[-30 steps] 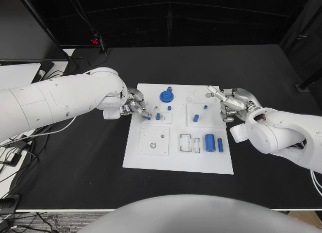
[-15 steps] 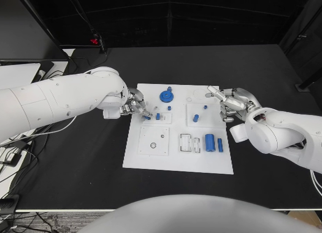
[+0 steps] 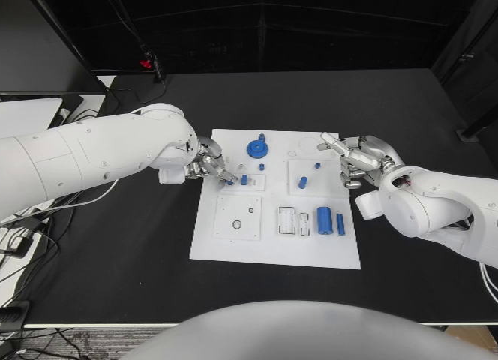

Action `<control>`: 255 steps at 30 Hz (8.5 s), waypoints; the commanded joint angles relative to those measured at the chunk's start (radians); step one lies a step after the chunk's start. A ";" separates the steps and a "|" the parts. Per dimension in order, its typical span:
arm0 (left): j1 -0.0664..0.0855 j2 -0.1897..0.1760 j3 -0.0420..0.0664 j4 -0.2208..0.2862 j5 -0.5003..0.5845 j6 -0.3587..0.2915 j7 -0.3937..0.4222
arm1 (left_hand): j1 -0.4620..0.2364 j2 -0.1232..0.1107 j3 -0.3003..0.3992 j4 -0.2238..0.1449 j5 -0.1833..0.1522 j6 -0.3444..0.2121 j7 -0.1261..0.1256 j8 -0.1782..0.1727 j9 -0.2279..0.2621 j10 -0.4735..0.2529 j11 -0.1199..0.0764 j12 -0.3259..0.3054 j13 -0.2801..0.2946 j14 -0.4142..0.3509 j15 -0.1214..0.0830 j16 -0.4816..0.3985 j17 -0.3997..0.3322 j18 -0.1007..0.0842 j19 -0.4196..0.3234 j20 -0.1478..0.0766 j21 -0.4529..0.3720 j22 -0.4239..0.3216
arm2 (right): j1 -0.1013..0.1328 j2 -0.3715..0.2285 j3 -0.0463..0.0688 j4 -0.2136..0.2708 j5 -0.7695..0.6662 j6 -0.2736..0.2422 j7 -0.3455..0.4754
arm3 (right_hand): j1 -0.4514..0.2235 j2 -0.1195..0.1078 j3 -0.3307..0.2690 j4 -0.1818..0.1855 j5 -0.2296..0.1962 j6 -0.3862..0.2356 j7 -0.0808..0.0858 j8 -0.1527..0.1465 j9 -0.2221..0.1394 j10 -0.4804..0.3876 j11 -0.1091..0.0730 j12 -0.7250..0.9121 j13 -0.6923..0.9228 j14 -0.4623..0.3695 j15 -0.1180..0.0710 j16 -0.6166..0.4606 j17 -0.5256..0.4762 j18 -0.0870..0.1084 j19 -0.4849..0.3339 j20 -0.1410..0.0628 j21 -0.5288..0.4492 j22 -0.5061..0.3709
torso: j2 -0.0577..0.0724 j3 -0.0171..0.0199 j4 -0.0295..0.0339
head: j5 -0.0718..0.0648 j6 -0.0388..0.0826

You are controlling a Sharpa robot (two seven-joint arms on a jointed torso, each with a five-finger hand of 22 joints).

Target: Assemble the parts on the task board

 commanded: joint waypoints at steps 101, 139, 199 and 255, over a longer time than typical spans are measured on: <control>-0.100 0.125 -0.006 -0.162 -0.726 -0.775 0.883 | 0.609 -0.130 0.013 -0.007 -0.326 0.014 0.129 -0.366 -0.741 -0.526 0.132 -1.301 -1.243 0.105 0.120 0.001 0.264 -0.006 0.104 0.090 0.003 0.263 | 0.000 0.014 0.000 -0.004 -0.002 0.021 0.056 | -0.002 0.012 -0.013 0.001 -0.001 -0.004 0.025 0.012 -0.001 0.106 0.002 0.003 0.263 0.104 0.006 0.002 0.263 0.015 -0.008 0.002 -0.005 0.192 | 0.000 -0.0002 -0.0009 | -0.020 0.040; -0.107 0.178 -0.006 -0.244 -0.858 -0.725 0.863 | 0.620 -0.133 0.053 -0.003 -0.326 0.054 0.117 -0.375 -0.764 -0.501 0.120 -1.315 -1.247 0.105 0.111 0.001 0.264 -0.006 0.104 0.084 0.003 0.263 | 0.000 0.017 0.000 -0.003 -0.002 0.019 0.044 | -0.002 0.014 -0.014 0.001 -0.001 -0.002 0.025 0.016 0.000 0.106 0.002 0.003 0.263 0.104 0.005 0.002 0.263 0.015 -0.008 0.002 -0.006 0.192 | 0.001 0.0001 -0.0009 | -0.018 0.030; -0.112 0.205 -0.006 -0.276 -0.929 -0.643 0.866 | 0.580 -0.103 0.152 -0.003 -0.342 0.180 0.079 -0.363 -0.783 -0.385 0.082 -1.341 -1.247 0.105 0.073 0.001 0.264 -0.006 0.104 0.053 0.003 0.263 | 0.000 0.021 0.000 -0.008 -0.002 0.017 0.030 | 0.000 0.016 -0.016 0.000 0.002 -0.002 0.024 0.020 -0.001 0.106 0.001 0.003 0.263 0.104 0.005 0.002 0.263 0.015 -0.009 0.001 -0.007 0.191 | 0.000 -0.0007 -0.0007 | -0.020 0.021; -0.056 0.006 -0.006 -0.084 -0.915 -0.741 0.821 | 0.530 -0.124 0.192 -0.003 -0.349 0.181 0.086 -0.393 -0.797 -0.363 0.094 -1.397 -1.248 0.105 0.087 0.001 0.264 -0.006 0.104 0.056 0.003 0.263 | -0.004 0.014 0.000 -0.009 -0.002 0.015 0.025 | 0.002 0.018 -0.015 -0.001 0.004 -0.002 0.024 0.022 -0.001 0.106 0.001 0.003 0.263 0.104 0.004 0.002 0.263 0.016 -0.010 0.001 -0.009 0.191 | 0.001 -0.0005 -0.0012 | -0.011 0.023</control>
